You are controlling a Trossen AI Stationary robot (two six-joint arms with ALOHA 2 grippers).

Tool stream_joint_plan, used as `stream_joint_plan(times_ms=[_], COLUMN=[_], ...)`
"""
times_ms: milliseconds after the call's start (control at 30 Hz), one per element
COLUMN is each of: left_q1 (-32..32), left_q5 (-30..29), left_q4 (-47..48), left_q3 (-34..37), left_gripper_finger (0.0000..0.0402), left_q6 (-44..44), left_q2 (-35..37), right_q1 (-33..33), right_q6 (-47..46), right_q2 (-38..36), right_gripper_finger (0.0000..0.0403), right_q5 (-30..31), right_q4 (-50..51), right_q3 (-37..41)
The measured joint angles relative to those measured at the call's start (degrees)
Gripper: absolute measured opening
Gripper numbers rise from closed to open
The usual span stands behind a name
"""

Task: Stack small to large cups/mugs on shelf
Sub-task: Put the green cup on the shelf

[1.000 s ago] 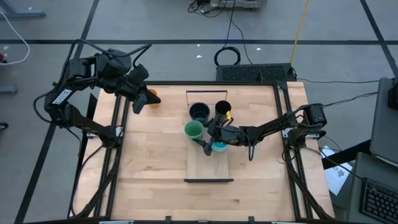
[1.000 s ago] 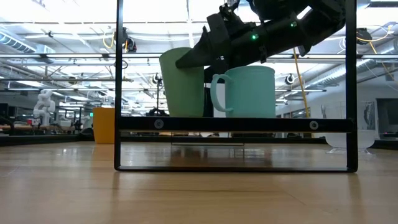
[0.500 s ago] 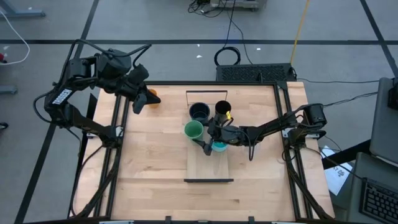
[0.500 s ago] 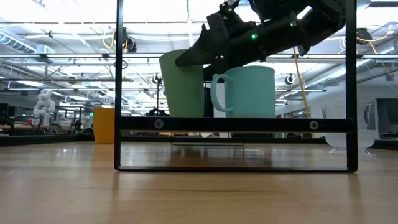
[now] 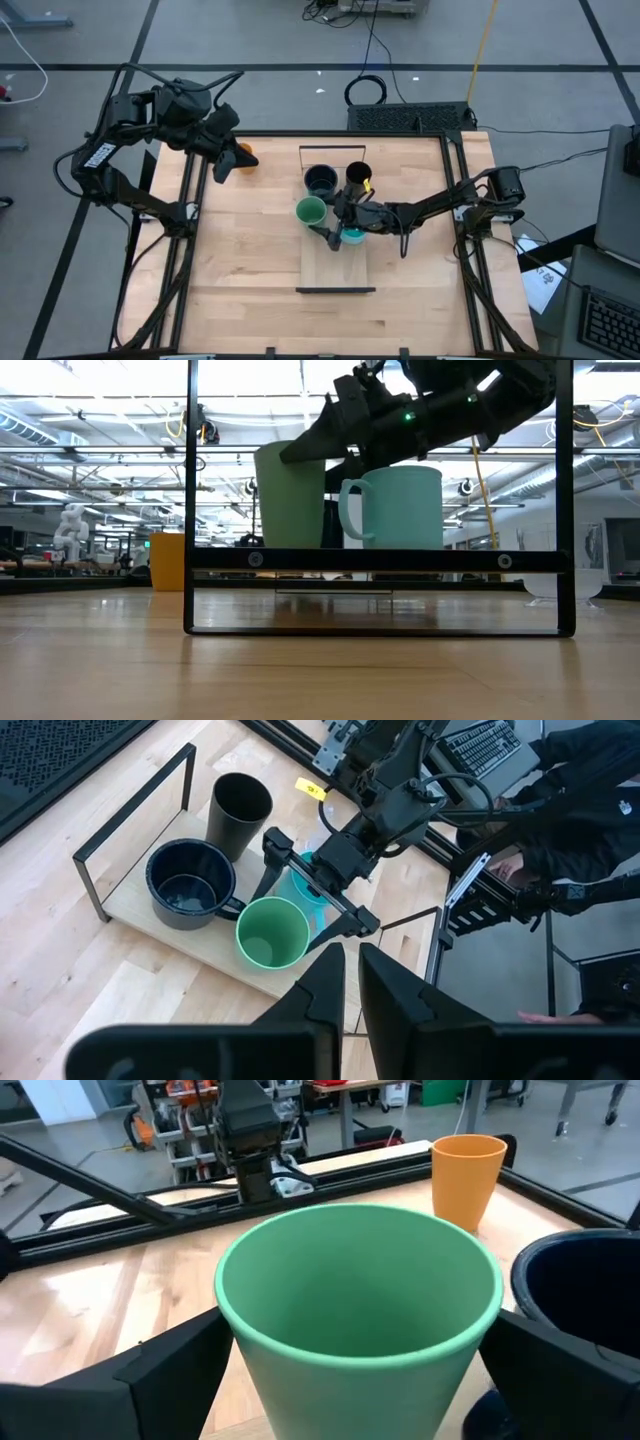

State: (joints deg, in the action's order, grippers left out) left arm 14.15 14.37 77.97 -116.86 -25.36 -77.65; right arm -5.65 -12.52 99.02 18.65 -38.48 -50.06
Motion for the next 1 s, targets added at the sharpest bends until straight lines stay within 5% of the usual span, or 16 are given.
stream_joint_plan(times_ms=[1000], left_q1=[0.0], left_q5=[0.6], left_q4=[0.0], left_q3=[0.0], left_gripper_finger=[0.0033], left_q6=[0.7], left_q2=[0.0], right_q1=[0.0], right_q6=[1.7], right_q2=[0.0], right_gripper_finger=[0.0400], right_q5=[-0.8], right_q4=[0.5], right_q3=[0.0])
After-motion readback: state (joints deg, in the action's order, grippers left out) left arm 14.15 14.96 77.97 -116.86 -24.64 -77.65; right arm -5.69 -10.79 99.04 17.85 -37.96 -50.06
